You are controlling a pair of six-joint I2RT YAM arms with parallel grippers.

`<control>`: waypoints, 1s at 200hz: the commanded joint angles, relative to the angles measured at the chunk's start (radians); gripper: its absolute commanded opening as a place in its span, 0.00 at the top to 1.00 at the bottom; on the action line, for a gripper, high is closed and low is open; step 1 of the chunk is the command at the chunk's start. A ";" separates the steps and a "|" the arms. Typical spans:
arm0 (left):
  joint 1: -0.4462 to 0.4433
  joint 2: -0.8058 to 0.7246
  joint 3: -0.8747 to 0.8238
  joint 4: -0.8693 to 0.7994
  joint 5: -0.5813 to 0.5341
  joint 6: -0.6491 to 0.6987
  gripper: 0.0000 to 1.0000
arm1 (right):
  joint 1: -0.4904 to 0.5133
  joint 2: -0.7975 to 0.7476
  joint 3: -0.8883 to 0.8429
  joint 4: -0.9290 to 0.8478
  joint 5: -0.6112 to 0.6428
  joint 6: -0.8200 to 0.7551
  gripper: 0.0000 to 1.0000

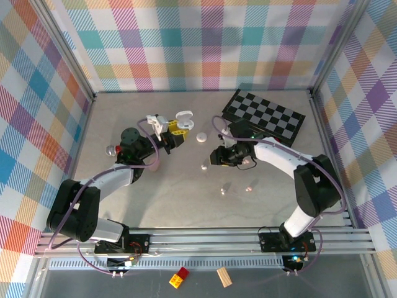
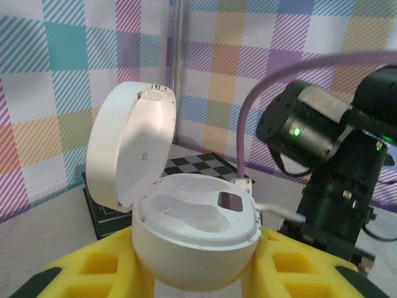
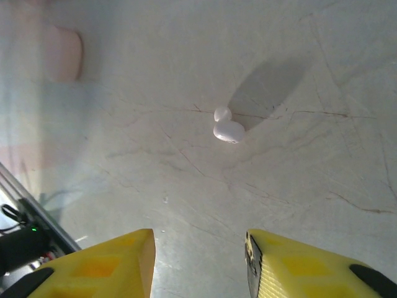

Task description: Insert the wireless bluetooth earbuds into the charging case

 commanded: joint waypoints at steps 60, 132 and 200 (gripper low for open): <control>0.082 -0.035 -0.044 0.143 0.024 -0.087 0.67 | 0.059 0.156 0.148 -0.087 0.085 -0.134 0.56; 0.103 -0.084 -0.049 0.063 0.026 -0.049 0.67 | 0.080 0.253 0.158 0.016 -0.069 0.048 0.58; 0.105 -0.089 -0.035 0.045 0.030 -0.036 0.67 | 0.099 0.274 0.110 0.092 -0.071 0.115 0.57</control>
